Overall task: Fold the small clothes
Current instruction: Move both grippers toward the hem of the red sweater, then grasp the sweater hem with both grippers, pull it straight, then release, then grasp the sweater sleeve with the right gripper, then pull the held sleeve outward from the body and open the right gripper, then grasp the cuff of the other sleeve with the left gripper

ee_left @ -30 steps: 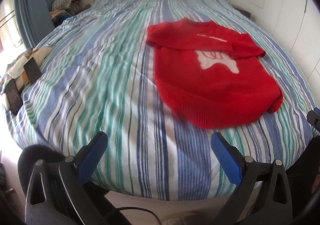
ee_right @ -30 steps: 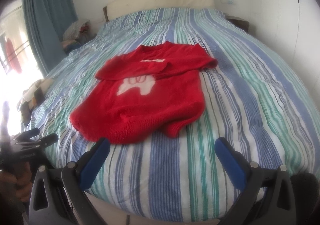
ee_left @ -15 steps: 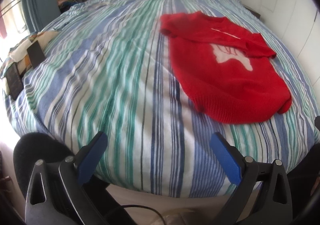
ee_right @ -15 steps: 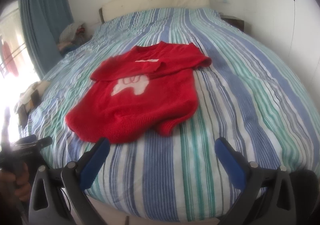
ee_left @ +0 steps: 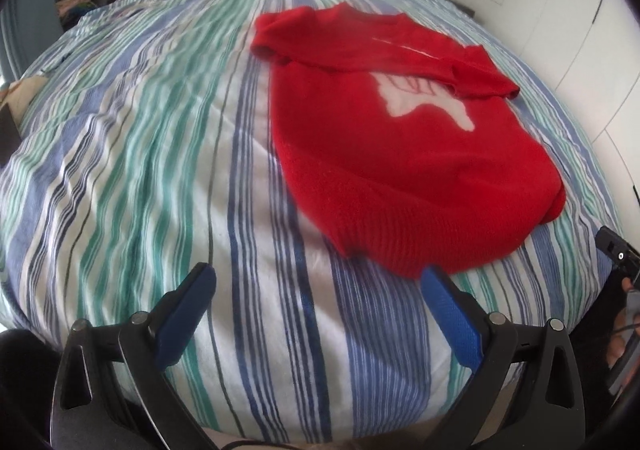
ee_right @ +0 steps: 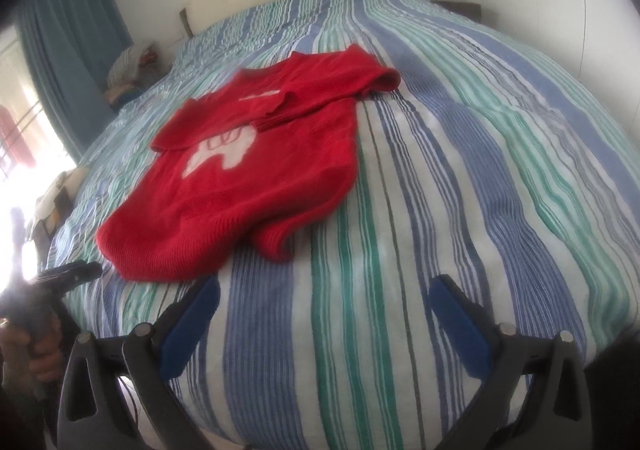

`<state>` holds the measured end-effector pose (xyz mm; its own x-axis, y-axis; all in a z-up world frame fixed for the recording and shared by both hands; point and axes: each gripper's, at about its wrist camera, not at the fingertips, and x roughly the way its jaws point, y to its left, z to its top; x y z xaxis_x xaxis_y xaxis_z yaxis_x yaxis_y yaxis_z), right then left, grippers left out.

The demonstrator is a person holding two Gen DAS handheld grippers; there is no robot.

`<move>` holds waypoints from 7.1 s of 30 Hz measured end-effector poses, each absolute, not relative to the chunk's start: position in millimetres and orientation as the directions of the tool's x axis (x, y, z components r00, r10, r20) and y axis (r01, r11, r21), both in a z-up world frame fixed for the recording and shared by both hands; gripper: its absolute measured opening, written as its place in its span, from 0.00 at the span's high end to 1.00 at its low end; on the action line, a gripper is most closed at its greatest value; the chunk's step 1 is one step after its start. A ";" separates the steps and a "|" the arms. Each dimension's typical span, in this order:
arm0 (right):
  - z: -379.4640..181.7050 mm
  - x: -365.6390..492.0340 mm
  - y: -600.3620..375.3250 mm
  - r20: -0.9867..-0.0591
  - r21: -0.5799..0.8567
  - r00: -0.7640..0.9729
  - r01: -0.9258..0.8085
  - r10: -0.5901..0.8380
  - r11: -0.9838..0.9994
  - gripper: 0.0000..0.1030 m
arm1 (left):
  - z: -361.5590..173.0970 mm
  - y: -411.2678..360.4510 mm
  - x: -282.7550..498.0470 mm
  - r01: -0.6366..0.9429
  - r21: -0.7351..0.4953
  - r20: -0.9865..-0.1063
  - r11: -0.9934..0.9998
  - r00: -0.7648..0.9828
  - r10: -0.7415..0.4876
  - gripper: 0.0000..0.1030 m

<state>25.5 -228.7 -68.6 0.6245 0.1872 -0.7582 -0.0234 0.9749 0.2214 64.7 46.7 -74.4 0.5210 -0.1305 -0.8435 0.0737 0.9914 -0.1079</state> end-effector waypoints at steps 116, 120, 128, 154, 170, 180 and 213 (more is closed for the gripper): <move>-123.0 38.7 -226.3 -0.862 0.285 0.402 -0.117 0.308 0.951 0.79 | -116.3 109.4 71.3 -0.023 -0.485 -0.847 0.874 0.260 -0.463 0.74; -105.8 27.7 -234.9 -0.885 0.223 0.386 -0.141 0.261 0.965 0.59 | -97.8 120.2 49.1 -0.025 -0.418 -0.877 0.908 0.274 -0.396 0.40; -20.4 70.9 -231.6 -0.818 -0.081 0.565 -0.296 0.106 0.952 0.52 | -36.6 145.7 66.9 -0.067 -0.236 -0.793 0.970 0.589 -0.152 0.17; -33.6 211.9 -438.0 -0.599 0.353 0.799 0.205 0.052 0.913 0.93 | -90.7 167.5 101.5 -0.299 -0.114 -0.746 0.947 0.656 0.117 0.17; -122.5 188.8 -550.2 -0.521 0.779 0.823 0.349 0.228 0.521 0.71 | -113.4 158.2 109.3 -0.325 -0.058 -0.780 0.944 0.604 0.160 0.15; -69.9 171.5 -553.1 -0.680 0.318 0.695 0.568 -0.235 0.760 0.96 | -115.6 152.3 109.7 -0.313 -0.017 -0.780 0.950 0.598 0.183 0.14; 0.7 66.6 -399.2 -0.445 0.192 0.848 0.405 -0.289 0.894 0.20 | -82.3 -131.4 269.7 0.651 0.359 -0.839 0.669 0.539 -0.075 0.23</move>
<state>66.6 -399.2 0.7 0.8477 -0.2892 -0.4447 0.4055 0.8937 0.1918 269.7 -131.4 -82.3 0.5388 -0.0745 -0.8391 0.6512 0.6688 0.3587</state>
